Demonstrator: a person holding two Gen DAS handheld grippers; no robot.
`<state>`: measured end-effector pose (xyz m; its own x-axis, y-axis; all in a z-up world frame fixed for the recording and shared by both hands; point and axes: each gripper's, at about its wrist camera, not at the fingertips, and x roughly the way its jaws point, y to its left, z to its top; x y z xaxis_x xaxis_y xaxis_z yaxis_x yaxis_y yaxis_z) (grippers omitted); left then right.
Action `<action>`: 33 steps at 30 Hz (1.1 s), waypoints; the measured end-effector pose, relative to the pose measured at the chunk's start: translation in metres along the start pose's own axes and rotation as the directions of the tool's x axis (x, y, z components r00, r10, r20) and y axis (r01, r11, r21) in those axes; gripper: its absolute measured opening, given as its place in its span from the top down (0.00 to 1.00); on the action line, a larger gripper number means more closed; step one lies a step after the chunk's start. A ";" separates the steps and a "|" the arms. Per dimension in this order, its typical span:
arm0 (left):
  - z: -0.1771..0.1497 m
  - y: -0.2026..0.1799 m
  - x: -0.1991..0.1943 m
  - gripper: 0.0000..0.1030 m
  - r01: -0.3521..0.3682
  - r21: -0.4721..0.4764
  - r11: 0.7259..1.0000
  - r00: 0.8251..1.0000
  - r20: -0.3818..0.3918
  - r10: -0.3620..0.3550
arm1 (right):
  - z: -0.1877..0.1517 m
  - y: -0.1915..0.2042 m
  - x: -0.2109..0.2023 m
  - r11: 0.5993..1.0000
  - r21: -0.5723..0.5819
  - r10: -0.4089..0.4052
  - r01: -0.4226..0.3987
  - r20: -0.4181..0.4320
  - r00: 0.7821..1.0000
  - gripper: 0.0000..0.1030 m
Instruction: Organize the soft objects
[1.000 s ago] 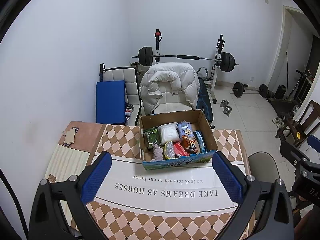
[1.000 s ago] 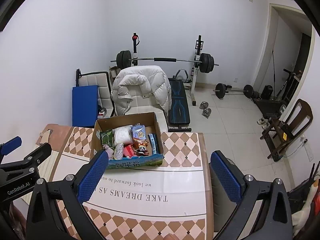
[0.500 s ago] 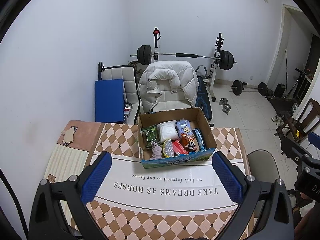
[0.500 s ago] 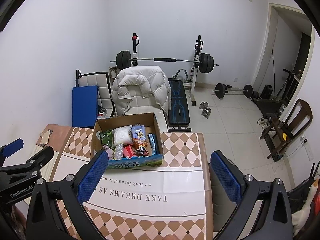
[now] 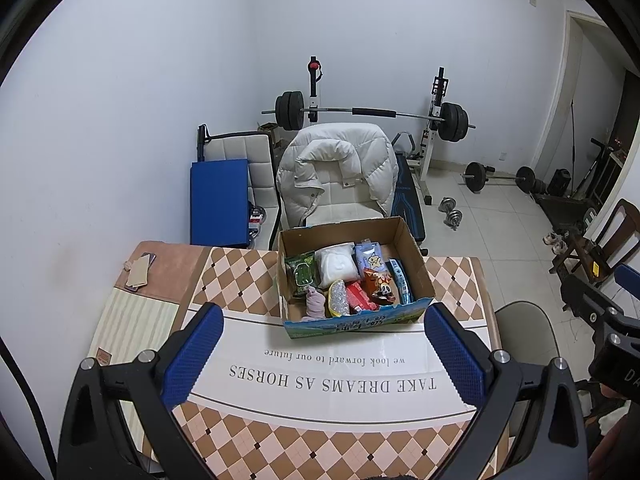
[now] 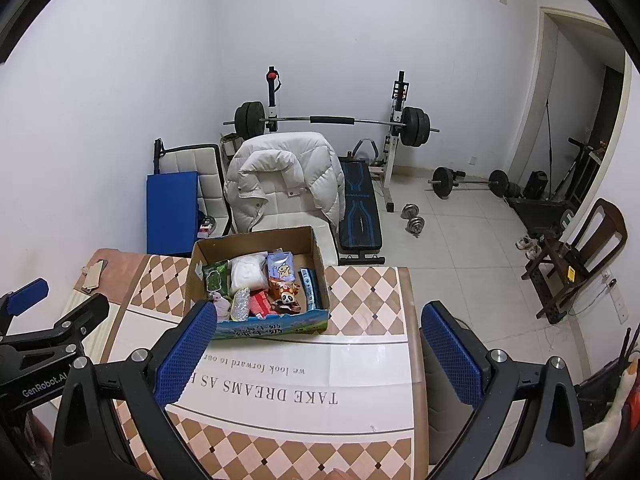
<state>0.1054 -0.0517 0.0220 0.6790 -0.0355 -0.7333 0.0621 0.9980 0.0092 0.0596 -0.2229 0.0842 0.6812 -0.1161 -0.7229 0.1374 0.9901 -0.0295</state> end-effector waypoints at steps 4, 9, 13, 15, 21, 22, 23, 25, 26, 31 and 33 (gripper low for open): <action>0.000 0.000 0.000 0.00 0.001 0.001 1.000 1.000 0.000 -0.001 | 0.000 0.001 -0.002 1.000 -0.002 -0.001 0.001 0.003 1.000 0.00; 0.000 0.001 0.000 0.00 0.002 -0.002 1.000 1.000 0.001 -0.002 | 0.001 0.001 0.000 1.000 -0.001 0.003 -0.003 0.000 1.000 0.00; 0.000 0.001 0.000 0.00 0.001 -0.002 1.000 1.000 0.001 -0.001 | 0.000 0.001 -0.001 1.000 -0.004 0.003 -0.003 0.000 1.000 0.00; 0.000 0.001 0.000 0.00 0.000 -0.001 1.000 1.000 0.002 0.000 | 0.001 0.001 -0.001 1.000 -0.006 0.002 -0.002 0.001 1.000 0.00; 0.001 0.002 0.000 0.00 -0.004 -0.002 1.000 1.000 0.005 0.004 | 0.005 0.001 -0.002 1.000 -0.009 0.008 -0.008 0.004 1.000 0.00; 0.001 0.004 0.000 0.00 -0.004 -0.004 1.000 1.000 0.006 0.004 | 0.007 0.001 -0.002 1.000 -0.010 0.010 -0.009 0.006 1.000 0.00; 0.001 0.004 0.001 0.00 -0.004 -0.004 1.000 1.000 0.006 0.004 | 0.006 0.001 -0.002 1.000 -0.011 0.007 -0.007 0.006 1.000 0.00; 0.002 0.005 0.000 0.00 -0.006 -0.007 1.000 1.000 0.008 0.006 | 0.009 0.002 -0.002 1.000 -0.013 0.011 -0.011 0.008 1.000 0.00; 0.001 0.005 0.000 0.00 -0.006 -0.007 1.000 1.000 0.009 0.006 | 0.010 0.002 -0.002 1.000 -0.014 0.012 -0.012 0.009 1.000 0.00; 0.001 0.006 -0.001 0.00 -0.008 -0.009 1.000 1.000 0.009 0.008 | 0.011 0.003 -0.003 1.000 -0.015 0.013 -0.013 0.004 1.000 0.00; 0.002 0.006 -0.001 0.00 -0.009 -0.006 1.000 1.000 0.007 0.009 | 0.014 0.004 -0.004 1.000 -0.014 0.014 -0.014 0.001 1.000 0.00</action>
<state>0.1066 -0.0458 0.0238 0.6849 -0.0270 -0.7282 0.0516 0.9986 0.0115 0.0677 -0.2201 0.0966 0.6836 -0.1022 -0.7227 0.1177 0.9926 -0.0290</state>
